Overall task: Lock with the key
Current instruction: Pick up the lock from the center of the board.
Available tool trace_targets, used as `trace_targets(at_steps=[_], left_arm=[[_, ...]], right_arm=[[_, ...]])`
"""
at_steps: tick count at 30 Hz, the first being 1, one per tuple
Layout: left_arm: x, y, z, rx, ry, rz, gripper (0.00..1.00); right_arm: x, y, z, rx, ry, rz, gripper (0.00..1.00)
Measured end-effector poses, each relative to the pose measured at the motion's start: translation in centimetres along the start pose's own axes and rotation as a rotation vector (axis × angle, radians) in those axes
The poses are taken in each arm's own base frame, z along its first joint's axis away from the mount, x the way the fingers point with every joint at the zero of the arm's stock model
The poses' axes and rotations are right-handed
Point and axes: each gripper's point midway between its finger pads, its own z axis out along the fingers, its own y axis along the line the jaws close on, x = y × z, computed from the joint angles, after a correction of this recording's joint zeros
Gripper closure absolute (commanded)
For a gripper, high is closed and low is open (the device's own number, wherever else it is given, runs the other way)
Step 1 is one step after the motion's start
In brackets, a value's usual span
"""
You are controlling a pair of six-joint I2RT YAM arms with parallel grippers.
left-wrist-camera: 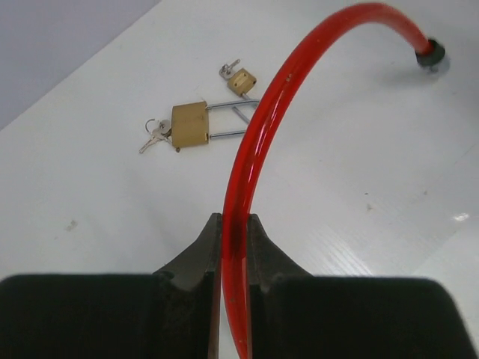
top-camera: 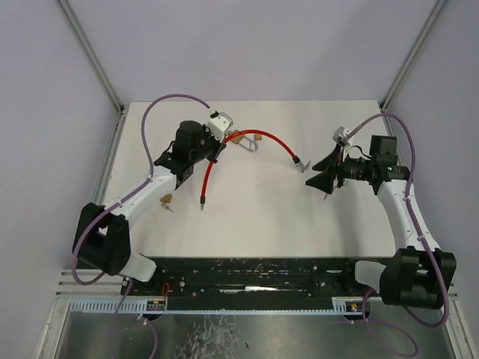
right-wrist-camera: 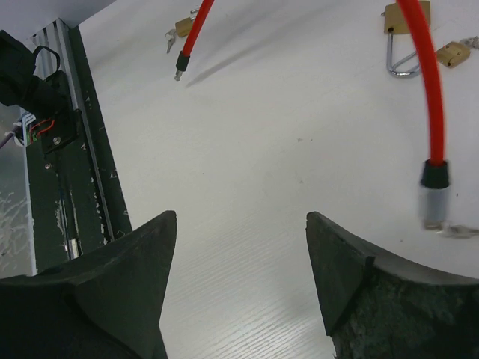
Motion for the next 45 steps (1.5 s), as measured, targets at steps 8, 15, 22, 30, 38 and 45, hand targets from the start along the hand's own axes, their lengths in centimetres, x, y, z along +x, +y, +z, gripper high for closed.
trace_targets(at_steps=[8, 15, 22, 30, 38, 45], left_arm=[[-4.0, -2.0, -2.6, 0.026, -0.135, -0.056, 1.0], [-5.5, -4.2, -4.1, 0.079, -0.185, -0.109, 1.0], [-7.2, -5.4, -5.7, 0.107, -0.233, -0.156, 1.0], [-7.9, -6.2, -6.4, 0.141, -0.266, -0.2, 1.0], [-7.4, -6.9, -6.7, 0.161, -0.268, -0.236, 0.95], [-7.5, -7.3, -7.2, 0.176, -0.292, -0.259, 0.4]], right_arm=[[-1.7, -2.9, 0.7, 0.0, -0.013, -0.091, 0.0], [-5.4, -5.1, 2.7, -0.025, -0.032, -0.25, 0.0], [-5.7, -6.0, 4.9, 0.015, 0.018, -0.233, 0.13], [-5.4, -7.4, 4.9, 0.093, 0.048, -0.214, 0.5], [-4.7, -7.0, 5.0, 0.085, 0.082, -0.227, 1.0], [-7.9, -6.8, 3.4, 0.129, 0.124, -0.36, 1.0]])
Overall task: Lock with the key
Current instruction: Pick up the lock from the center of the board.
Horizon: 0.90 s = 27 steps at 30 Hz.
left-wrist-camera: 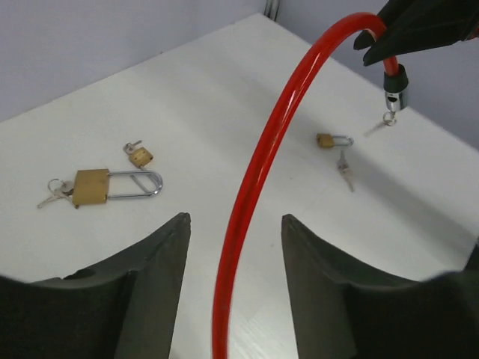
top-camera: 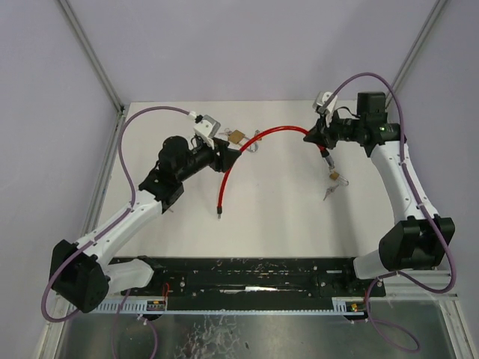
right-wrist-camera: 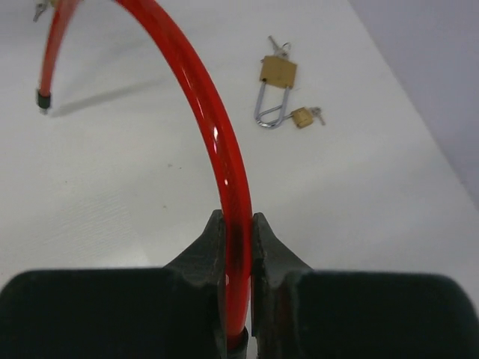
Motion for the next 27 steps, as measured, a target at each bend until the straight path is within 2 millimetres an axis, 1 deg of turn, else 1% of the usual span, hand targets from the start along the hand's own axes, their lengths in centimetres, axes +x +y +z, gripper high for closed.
trace_targets(at_steps=[1, 2, 3, 6, 8, 10, 12, 15, 16, 19, 21, 23, 25, 27], left_arm=[[-0.8, -0.3, -0.4, 0.004, -0.03, 0.001, 0.35], [-0.9, -0.3, -0.5, 0.004, -0.033, 0.001, 0.3], [-1.4, -0.4, -0.8, 0.006, -0.051, 0.005, 0.26], [-3.5, -1.0, -1.8, 0.015, -0.117, 0.02, 0.17], [-4.8, -1.5, -2.4, 0.025, -0.158, 0.03, 0.14], [-6.0, -2.0, -2.8, 0.04, -0.184, 0.035, 0.11], [-7.4, -2.6, -2.9, 0.07, -0.207, 0.035, 0.1], [-10.8, -4.3, -2.4, 0.157, -0.239, 0.045, 0.11], [-12.0, -4.9, -2.2, 0.189, -0.249, 0.053, 0.13], [-14.8, -6.8, -1.7, 0.302, -0.25, 0.076, 0.19], [-15.7, -7.8, -1.2, 0.368, -0.23, 0.078, 0.23], [-15.8, -8.6, -0.6, 0.43, -0.196, 0.063, 0.25], [-15.2, -9.0, 0.2, 0.476, -0.15, 0.038, 0.26], [-13.9, -9.1, 1.1, 0.509, -0.096, 0.003, 0.28]], right_arm=[[-1.3, -0.4, -0.6, 0.015, 0.003, -0.043, 1.0], [-2.2, -0.6, -1.1, 0.027, 0.005, -0.072, 1.0], [-3.5, -0.9, -1.7, 0.041, 0.007, -0.113, 1.0], [-7.4, -1.4, -3.6, 0.087, 0.007, -0.242, 1.0], [-9.1, -1.3, -4.5, 0.105, 0.015, -0.312, 1.0], [-10.2, -1.0, -4.9, 0.113, 0.036, -0.381, 1.0], [-10.7, -0.4, -4.9, 0.104, 0.062, -0.44, 1.0], [-10.3, 1.0, -4.1, 0.07, 0.133, -0.522, 1.0], [-10.0, 1.4, -3.7, 0.055, 0.154, -0.543, 1.0], [-9.6, 2.6, -3.0, 0.019, 0.203, -0.601, 1.0], [-9.5, 3.2, -2.7, 0.001, 0.224, -0.636, 1.0], [-9.4, 3.7, -2.5, -0.012, 0.241, -0.665, 1.0], [-9.3, 4.1, -2.3, -0.023, 0.258, -0.688, 1.0], [-9.3, 4.5, -2.0, -0.032, 0.267, -0.707, 1.0]])
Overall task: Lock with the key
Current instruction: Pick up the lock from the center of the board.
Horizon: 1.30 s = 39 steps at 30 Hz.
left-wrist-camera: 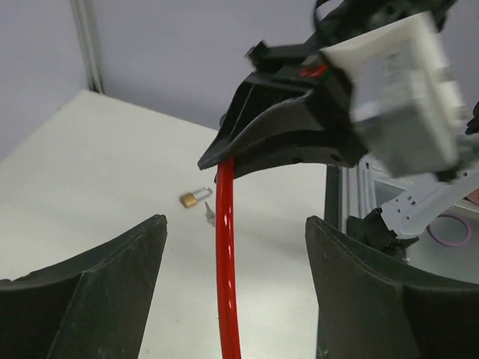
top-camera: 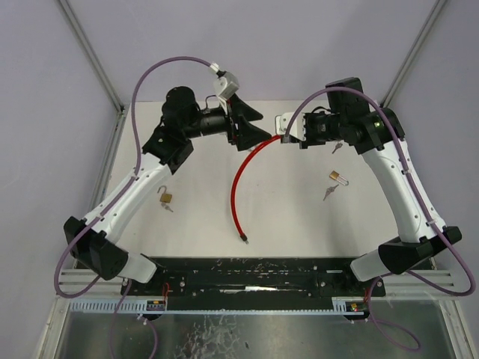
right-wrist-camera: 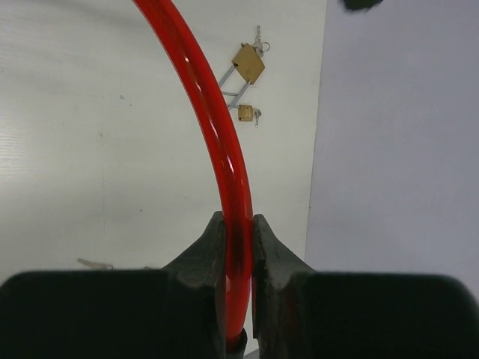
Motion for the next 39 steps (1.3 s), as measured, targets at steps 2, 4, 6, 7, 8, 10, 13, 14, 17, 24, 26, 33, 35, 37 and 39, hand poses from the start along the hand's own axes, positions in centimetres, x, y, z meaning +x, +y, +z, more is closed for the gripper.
trace_targets(at_steps=[2, 4, 6, 7, 8, 10, 13, 14, 17, 24, 26, 33, 35, 37, 39], left_arm=[[1.8, 0.4, 0.5, 0.017, 0.047, -0.059, 0.28], [3.2, 0.8, 1.0, 0.022, 0.084, -0.103, 0.29], [4.5, 1.3, 1.4, 0.019, 0.119, -0.141, 0.32], [5.0, 1.5, 1.6, 0.019, 0.133, -0.154, 0.33], [5.4, 1.6, 1.9, 0.02, 0.145, -0.166, 0.34], [6.0, 1.7, 2.4, 0.026, 0.164, -0.181, 0.37], [6.9, 1.6, 3.1, 0.044, 0.194, -0.198, 0.44], [7.2, 1.5, 3.4, 0.055, 0.203, -0.202, 0.47], [8.0, 1.2, 4.1, 0.082, 0.232, -0.211, 0.78], [8.9, 1.1, 4.6, 0.119, 0.271, -0.203, 1.0], [8.8, 1.1, 4.5, 0.11, 0.263, -0.192, 1.0], [8.9, 1.0, 0.7, 0.038, 0.162, -0.183, 1.0], [8.5, 0.9, -0.2, 0.014, 0.112, -0.17, 1.0], [7.8, 0.8, -1.1, -0.012, 0.06, -0.156, 1.0], [6.9, 0.4, -1.6, -0.026, 0.01, -0.141, 1.0]], right_arm=[[-0.3, 0.2, 0.2, -0.007, 0.003, -0.019, 1.0], [-0.5, 0.3, 0.2, -0.01, 0.01, -0.032, 1.0], [-0.6, 0.3, 0.3, -0.012, 0.013, -0.043, 1.0], [-0.7, 0.3, 0.3, -0.012, 0.012, -0.047, 1.0], [-0.8, 0.3, 0.3, -0.012, 0.013, -0.052, 1.0], [-0.8, 0.3, 0.3, -0.009, 0.021, -0.061, 1.0], [-1.0, 0.2, 0.3, -0.009, 0.026, -0.077, 1.0], [-1.0, 0.3, 0.4, -0.01, 0.029, -0.081, 1.0], [-1.0, 0.3, 0.6, -0.015, 0.038, -0.09, 1.0], [-0.7, 0.4, 1.0, -0.024, 0.058, -0.086, 0.64], [-0.9, 0.3, 1.0, -0.016, 0.051, -0.076, 0.38], [-3.1, -1.0, -1.7, 0.108, -0.026, 0.016, 0.09], [-4.2, -0.9, -3.1, 0.138, -0.084, 0.064, 0.08], [-5.2, -0.4, -5.0, 0.154, -0.192, 0.146, 0.08], [-5.6, 0.0, -6.7, 0.17, -0.274, 0.223, 0.07]])
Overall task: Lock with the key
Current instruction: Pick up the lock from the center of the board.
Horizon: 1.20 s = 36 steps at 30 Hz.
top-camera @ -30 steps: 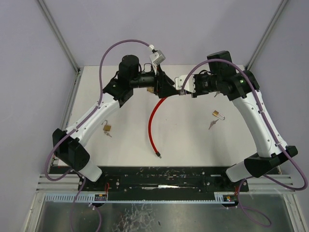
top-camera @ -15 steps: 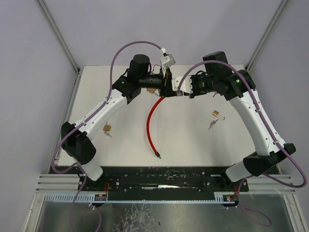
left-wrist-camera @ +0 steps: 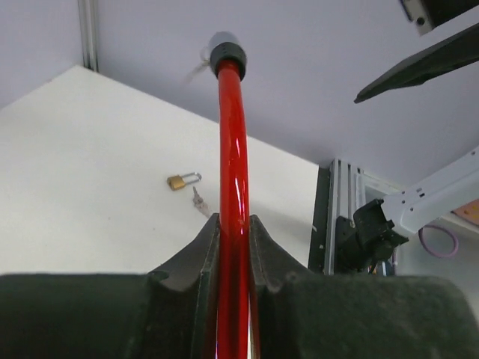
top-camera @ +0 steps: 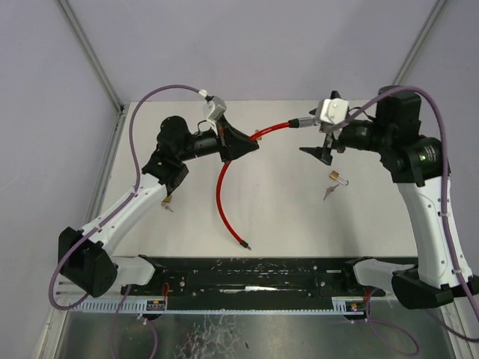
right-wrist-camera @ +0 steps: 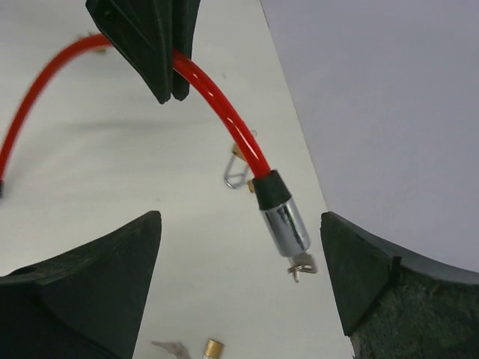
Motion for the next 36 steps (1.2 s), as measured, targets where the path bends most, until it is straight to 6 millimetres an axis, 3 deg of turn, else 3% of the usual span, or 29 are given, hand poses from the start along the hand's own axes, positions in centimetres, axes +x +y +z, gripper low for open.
trace_targets(at_steps=[4, 9, 13, 16, 18, 21, 26, 32, 36], left_arm=[[-2.0, -1.2, -1.0, -0.007, -0.097, 0.02, 1.0], [-3.8, -1.3, -2.1, -0.042, -0.203, 0.034, 1.0], [-4.9, -1.1, -2.2, -0.057, -0.255, 0.022, 1.0], [-5.6, -1.1, -2.0, -0.048, -0.288, 0.004, 1.0], [-5.8, -1.0, -1.8, -0.036, -0.305, -0.016, 1.0], [-5.9, -0.8, -1.4, -0.019, -0.322, -0.05, 1.0], [-5.9, -0.7, -1.0, -0.007, -0.328, -0.079, 1.0], [-6.0, -1.4, -0.7, 0.009, -0.331, -0.082, 1.0], [-6.0, -2.0, -0.4, 0.024, -0.331, -0.079, 0.99]], right_arm=[[-1.2, 1.4, -1.9, -0.034, -0.156, 0.161, 0.07], [-2.5, 4.1, -1.4, -0.222, -0.39, 0.398, 0.07], [-0.2, 5.8, 0.5, -0.335, -0.429, 0.606, 0.07], [1.1, 6.0, 1.5, -0.339, -0.432, 0.726, 0.07], [1.4, 5.4, 2.1, -0.306, -0.457, 0.782, 0.09], [1.3, 3.0, 2.9, -0.212, -0.561, 0.888, 0.13], [-1.2, -1.6, 4.7, -0.197, -0.749, 1.038, 0.19], [-6.0, -2.6, 5.3, -0.279, -0.864, 1.116, 0.19], [-6.7, -3.4, 4.9, -0.27, -0.905, 1.138, 0.27]])
